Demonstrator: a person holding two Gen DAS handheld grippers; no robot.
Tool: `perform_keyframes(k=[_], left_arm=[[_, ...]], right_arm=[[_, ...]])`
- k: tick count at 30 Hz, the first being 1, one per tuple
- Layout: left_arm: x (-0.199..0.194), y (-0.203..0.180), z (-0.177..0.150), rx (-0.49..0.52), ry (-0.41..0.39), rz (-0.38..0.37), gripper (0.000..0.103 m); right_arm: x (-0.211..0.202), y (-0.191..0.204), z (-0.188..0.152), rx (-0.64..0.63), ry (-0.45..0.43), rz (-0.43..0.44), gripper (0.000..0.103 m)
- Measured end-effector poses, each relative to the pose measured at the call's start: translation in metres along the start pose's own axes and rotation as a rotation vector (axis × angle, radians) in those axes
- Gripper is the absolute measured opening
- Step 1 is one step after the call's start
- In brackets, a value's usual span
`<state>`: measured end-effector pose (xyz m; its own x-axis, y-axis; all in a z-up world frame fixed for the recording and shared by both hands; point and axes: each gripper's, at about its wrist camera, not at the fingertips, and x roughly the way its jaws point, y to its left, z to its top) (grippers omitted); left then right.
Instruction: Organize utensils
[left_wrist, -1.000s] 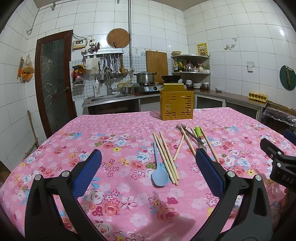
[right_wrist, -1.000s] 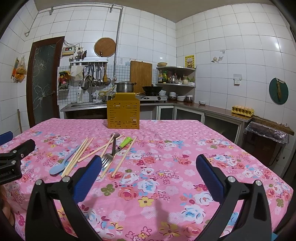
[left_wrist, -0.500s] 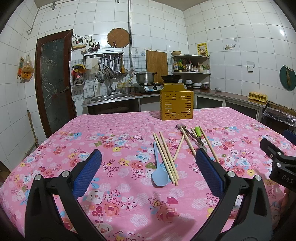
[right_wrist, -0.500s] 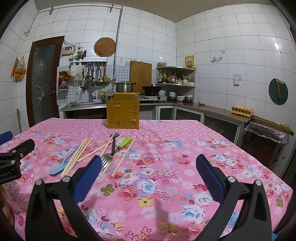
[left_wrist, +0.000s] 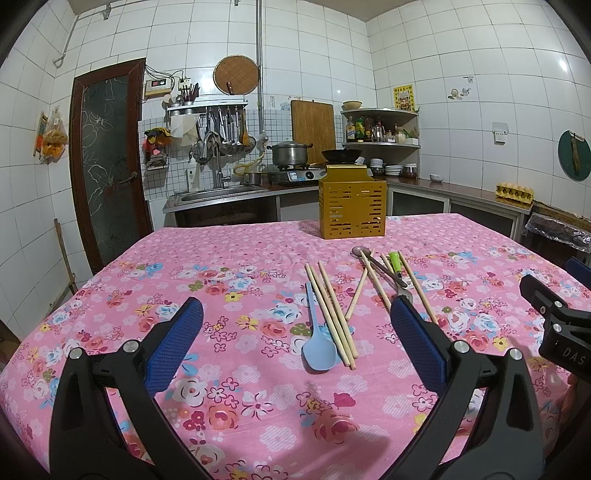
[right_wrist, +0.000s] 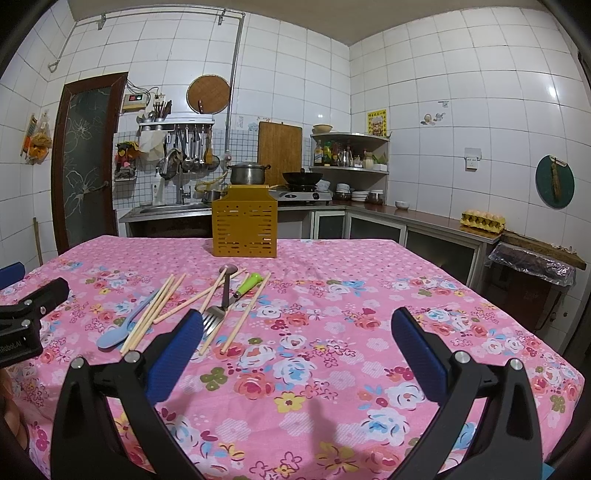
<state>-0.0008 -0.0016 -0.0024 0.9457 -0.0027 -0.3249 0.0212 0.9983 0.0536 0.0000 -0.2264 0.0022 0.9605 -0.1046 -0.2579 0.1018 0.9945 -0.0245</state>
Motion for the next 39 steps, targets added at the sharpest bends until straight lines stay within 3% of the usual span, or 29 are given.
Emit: perform_keyframes(k=[33, 39], left_arm=[[0.003, 0.004, -0.003, -0.009, 0.014, -0.004, 0.098], [0.010, 0.009, 0.011, -0.014, 0.038, -0.002, 0.098]], right_arm=[[0.002, -0.003, 0.001, 0.020, 0.003, 0.007, 0.099], [0.006, -0.006, 0.019, 0.047, 0.037, 0.019, 0.099]])
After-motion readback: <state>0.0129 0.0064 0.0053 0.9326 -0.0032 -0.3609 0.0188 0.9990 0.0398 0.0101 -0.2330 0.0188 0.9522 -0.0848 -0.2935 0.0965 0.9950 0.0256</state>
